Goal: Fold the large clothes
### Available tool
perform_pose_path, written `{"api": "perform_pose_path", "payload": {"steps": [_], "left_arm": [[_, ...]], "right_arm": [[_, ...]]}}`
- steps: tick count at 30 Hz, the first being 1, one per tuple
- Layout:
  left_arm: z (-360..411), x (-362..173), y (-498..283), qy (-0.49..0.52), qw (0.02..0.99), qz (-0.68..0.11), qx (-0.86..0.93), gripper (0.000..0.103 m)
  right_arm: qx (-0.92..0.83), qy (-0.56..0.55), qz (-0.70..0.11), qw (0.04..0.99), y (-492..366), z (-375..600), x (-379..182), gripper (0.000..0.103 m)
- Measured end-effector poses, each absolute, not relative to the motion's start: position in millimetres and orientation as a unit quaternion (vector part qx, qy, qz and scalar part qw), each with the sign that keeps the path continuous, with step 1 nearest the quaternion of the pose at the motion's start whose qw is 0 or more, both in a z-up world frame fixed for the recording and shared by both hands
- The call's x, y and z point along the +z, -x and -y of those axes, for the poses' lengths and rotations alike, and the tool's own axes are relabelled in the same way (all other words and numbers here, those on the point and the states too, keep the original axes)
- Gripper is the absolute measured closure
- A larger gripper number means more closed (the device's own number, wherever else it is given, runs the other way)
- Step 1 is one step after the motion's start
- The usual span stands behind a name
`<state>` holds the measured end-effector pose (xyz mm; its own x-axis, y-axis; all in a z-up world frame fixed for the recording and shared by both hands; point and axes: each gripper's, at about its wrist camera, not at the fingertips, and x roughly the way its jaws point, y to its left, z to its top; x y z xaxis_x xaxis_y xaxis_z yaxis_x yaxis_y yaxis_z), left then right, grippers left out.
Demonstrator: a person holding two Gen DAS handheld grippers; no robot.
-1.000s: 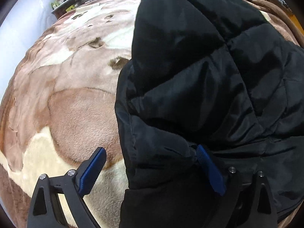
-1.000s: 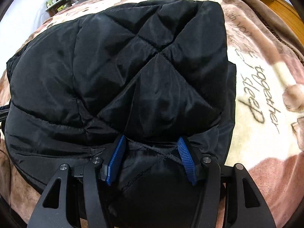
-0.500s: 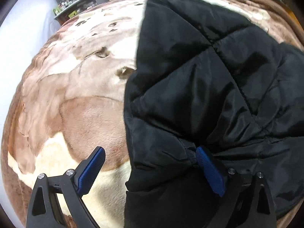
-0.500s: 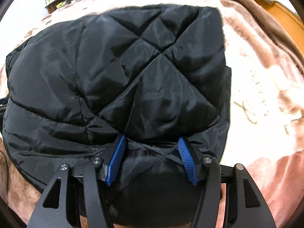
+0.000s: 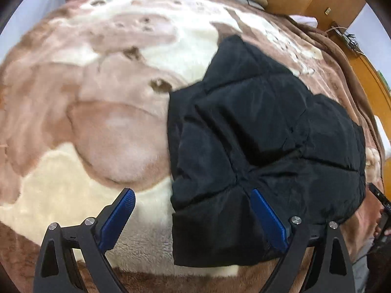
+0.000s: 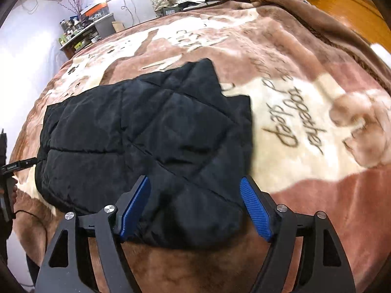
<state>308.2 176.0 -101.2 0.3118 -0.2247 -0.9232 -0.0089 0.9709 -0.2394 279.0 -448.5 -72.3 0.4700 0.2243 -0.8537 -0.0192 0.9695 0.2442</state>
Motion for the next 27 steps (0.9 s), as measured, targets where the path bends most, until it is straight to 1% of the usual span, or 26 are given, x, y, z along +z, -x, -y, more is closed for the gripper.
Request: {"api": "perform_pose_path", "payload": {"steps": [5, 10, 14, 19, 21, 23, 27], "left_arm": [[-179.8, -133.0, -318.0, 0.152, 0.774, -0.607, -0.098, 0.007], [-173.9, -157.4, -331.6, 0.175, 0.748, -0.625, -0.139, 0.005], [-170.1, -170.2, -340.5, 0.188, 0.735, -0.633, -0.153, 0.001], [-165.0, -185.4, -352.5, 0.211, 0.716, -0.642, -0.172, 0.000], [-163.4, -189.9, -355.5, 0.211, 0.712, -0.646, -0.179, 0.000], [-161.4, -195.2, -359.1, 0.219, 0.705, -0.650, -0.183, 0.000], [-150.9, -204.5, -372.8, 0.216, 0.698, -0.659, -0.178, 0.000]], "right_arm": [[0.065, -0.164, -0.542, 0.822, -278.8, 477.6, -96.6, 0.026], [0.101, -0.257, -0.540, 0.795, -284.5, 498.7, -119.0, 0.026], [0.126, -0.295, -0.548, 0.773, -302.2, 506.4, -132.8, 0.025], [0.160, -0.315, -0.563, 0.747, -322.4, 505.2, -150.5, 0.025], [0.170, -0.318, -0.565, 0.742, -325.8, 505.0, -156.5, 0.023], [0.173, -0.322, -0.568, 0.738, -330.8, 504.3, -162.7, 0.012], [0.185, -0.325, -0.571, 0.731, -339.7, 497.7, -171.4, 0.008]]}}
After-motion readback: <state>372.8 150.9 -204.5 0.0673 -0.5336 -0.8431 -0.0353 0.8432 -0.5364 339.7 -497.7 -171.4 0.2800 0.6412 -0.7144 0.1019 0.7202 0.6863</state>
